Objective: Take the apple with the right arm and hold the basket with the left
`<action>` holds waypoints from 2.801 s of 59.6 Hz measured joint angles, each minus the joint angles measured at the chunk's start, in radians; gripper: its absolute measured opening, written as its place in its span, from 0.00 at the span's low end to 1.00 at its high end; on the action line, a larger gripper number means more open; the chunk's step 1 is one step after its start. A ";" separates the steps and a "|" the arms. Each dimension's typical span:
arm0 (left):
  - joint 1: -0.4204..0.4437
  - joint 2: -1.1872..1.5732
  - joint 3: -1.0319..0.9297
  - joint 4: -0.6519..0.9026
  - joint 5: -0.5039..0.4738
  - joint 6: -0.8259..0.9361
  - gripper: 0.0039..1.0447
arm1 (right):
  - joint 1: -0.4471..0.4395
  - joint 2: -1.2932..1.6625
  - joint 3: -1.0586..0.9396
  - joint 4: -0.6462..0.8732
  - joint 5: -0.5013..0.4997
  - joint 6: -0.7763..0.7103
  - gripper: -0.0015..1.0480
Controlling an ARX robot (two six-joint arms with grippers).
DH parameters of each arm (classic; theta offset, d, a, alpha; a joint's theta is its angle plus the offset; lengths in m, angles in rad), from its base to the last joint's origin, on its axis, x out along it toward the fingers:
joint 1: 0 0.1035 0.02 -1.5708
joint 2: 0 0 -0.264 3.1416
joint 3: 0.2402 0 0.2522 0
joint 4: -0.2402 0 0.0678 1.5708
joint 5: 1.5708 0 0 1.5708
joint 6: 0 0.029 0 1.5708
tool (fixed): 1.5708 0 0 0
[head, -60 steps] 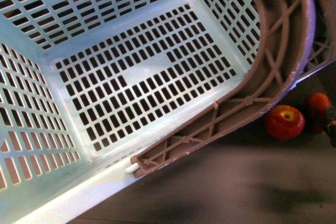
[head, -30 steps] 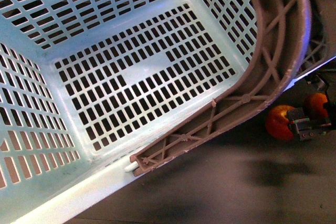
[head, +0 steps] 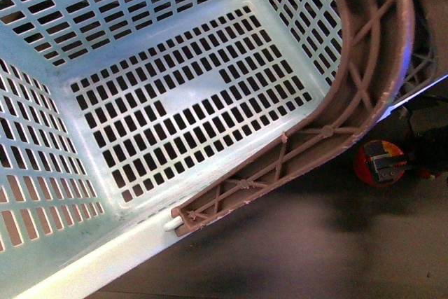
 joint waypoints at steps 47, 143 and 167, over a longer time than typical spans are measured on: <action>0.000 0.000 0.000 0.000 0.001 0.000 0.14 | 0.013 0.120 0.097 0.003 0.031 0.019 0.76; 0.000 0.000 0.000 0.000 0.001 0.000 0.14 | 0.354 -1.240 -0.363 -0.053 -0.042 0.303 0.76; 0.000 0.000 0.000 0.000 -0.002 0.000 0.14 | 0.463 -1.175 -0.391 -0.034 0.005 0.338 0.92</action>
